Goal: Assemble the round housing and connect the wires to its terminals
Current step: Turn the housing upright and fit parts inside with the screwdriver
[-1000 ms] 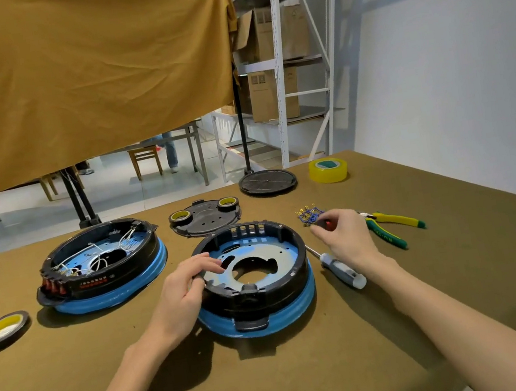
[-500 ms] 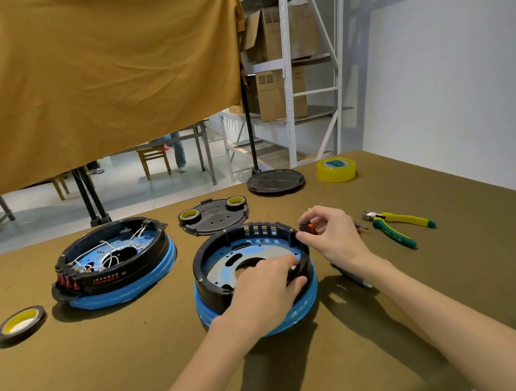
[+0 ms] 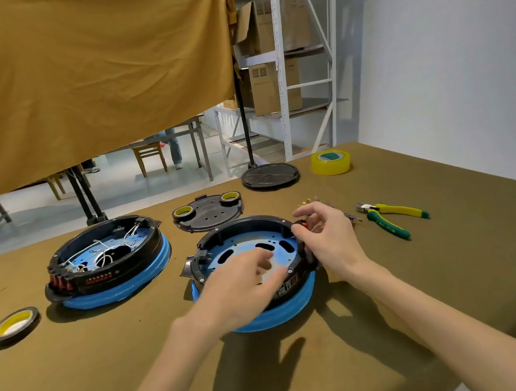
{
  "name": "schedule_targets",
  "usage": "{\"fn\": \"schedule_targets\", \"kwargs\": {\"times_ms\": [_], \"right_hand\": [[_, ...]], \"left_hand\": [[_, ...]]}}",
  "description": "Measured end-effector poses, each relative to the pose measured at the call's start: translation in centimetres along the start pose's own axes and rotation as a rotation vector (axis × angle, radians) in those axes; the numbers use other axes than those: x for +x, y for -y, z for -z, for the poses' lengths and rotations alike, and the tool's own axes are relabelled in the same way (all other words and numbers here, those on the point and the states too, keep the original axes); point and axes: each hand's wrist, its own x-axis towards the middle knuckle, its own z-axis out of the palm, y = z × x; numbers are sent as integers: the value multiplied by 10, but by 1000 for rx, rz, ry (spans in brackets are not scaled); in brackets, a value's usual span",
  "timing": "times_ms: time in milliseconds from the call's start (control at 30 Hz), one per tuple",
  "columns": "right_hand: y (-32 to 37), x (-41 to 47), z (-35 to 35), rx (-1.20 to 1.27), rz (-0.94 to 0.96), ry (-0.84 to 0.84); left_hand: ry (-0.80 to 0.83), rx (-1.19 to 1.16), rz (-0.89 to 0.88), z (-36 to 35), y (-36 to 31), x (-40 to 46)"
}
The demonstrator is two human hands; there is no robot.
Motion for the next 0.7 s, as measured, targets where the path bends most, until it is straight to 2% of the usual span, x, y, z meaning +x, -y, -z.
{"fn": "schedule_targets", "kwargs": {"times_ms": [133,200,300,367,433,533,700], "right_hand": [[0,-17,4,27,44,35],[-1,-23,9,14,58,75],[-1,-31,13,44,65,131],[2,-36,12,25,77,135],[6,-42,9,-23,131,142],[12,-50,3,-79,234,167],[17,-51,-2,-76,286,178]], "left_hand": [[-42,198,-126,-24,-5,6],[36,163,-155,-15,6,5],[193,60,-75,16,27,6],[226,81,-44,26,37,7],[170,-4,-46,24,35,10],[11,-273,-110,10,19,12],[-89,-379,-202,-7,13,17]]}}
